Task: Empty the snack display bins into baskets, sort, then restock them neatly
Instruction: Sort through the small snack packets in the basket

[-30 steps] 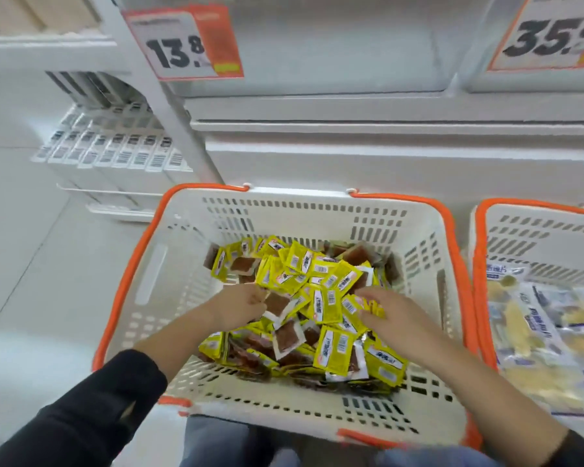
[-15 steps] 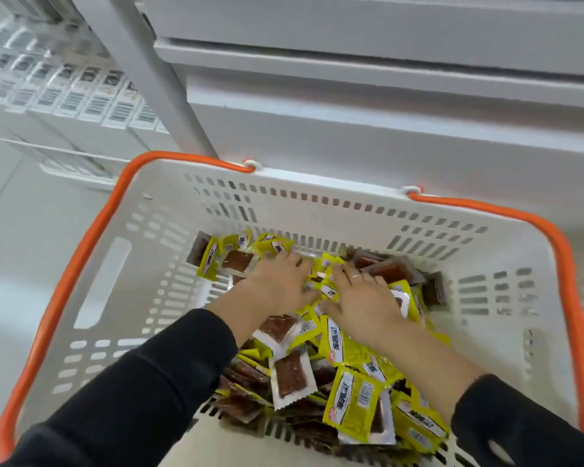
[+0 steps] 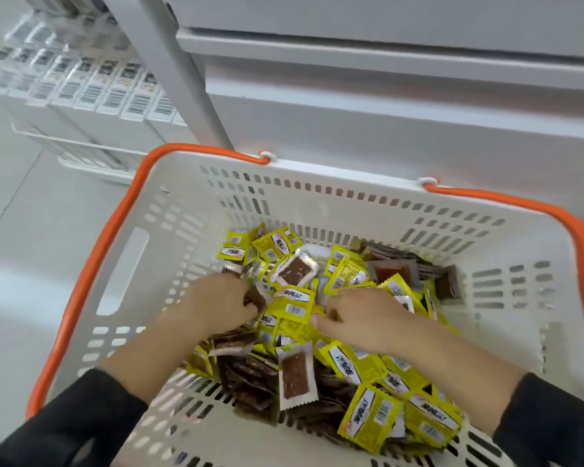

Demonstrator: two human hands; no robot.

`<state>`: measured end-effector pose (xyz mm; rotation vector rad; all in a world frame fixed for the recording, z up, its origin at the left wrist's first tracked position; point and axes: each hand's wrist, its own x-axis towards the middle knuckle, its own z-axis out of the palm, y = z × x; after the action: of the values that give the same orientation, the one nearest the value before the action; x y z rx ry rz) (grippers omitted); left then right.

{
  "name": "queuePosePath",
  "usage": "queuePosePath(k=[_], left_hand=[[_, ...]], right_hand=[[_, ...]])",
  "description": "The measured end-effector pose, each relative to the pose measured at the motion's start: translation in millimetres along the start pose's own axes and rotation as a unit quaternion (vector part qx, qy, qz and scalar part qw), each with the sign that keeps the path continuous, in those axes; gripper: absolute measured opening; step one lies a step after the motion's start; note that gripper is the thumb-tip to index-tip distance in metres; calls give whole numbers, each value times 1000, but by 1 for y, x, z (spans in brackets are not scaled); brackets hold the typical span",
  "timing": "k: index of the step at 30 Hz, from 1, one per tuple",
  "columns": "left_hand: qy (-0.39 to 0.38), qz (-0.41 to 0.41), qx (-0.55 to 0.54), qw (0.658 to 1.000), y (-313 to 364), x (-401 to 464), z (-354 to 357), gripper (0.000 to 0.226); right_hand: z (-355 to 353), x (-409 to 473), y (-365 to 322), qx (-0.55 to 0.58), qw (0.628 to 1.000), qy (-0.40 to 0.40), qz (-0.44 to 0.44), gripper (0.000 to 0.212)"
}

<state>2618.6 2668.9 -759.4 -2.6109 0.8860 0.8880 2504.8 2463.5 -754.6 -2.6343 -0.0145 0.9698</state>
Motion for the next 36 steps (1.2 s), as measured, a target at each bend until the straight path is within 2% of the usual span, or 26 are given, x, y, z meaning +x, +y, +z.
queuePosePath(k=[2,3,4,6,8,10,15,19,22,24,26,29,31,33,35,36], left_hand=[[101,32,-31,994,23,9,-10,35],[129,80,-34,988,35,18,-12,38],[134,140,-29,981,46,28,-11,43],[74,210,11,975,63,46,-9,55],[23,198,59,978,66,58,-4,64],[7,181,78,980,61,62,2,62],[-75,113,59,989,18,47,9,51],[-47,89,100,990,10,29,6,43],[-39,62,123,990,27,25,-7,39],[-29,52,49,997,36,35,-7,38],[-14,31,-115,993,43,48,1,33],[-29,-51,-354,934,60,58,4,34],[-50,-95,-444,889,74,57,0,46],[-66,-125,-524,840,81,58,-2,57],[-91,-133,-603,782,81,60,-3,56],[-100,-125,-623,766,81,58,-5,52]], right_hand=[[-4,11,0,-10,999,30,15,47],[-7,18,0,-38,998,42,21,43],[-9,25,1,-78,996,48,19,42],[-7,38,6,-170,985,43,0,48],[-4,45,15,-210,977,26,-4,58],[-3,45,23,-224,974,23,6,62],[-7,22,27,-256,966,31,7,55],[-7,-3,26,-259,966,2,-12,42],[-10,-4,29,-225,974,-22,25,51],[-11,-5,27,-190,981,-10,39,48],[-9,-7,22,-127,990,11,58,38],[-6,-5,29,-62,995,1,82,47],[-1,-2,36,-4,995,-7,103,46],[0,-1,39,15,993,-9,119,32],[-3,-2,39,42,989,-5,139,39],[-3,-2,40,56,988,-6,146,46]])
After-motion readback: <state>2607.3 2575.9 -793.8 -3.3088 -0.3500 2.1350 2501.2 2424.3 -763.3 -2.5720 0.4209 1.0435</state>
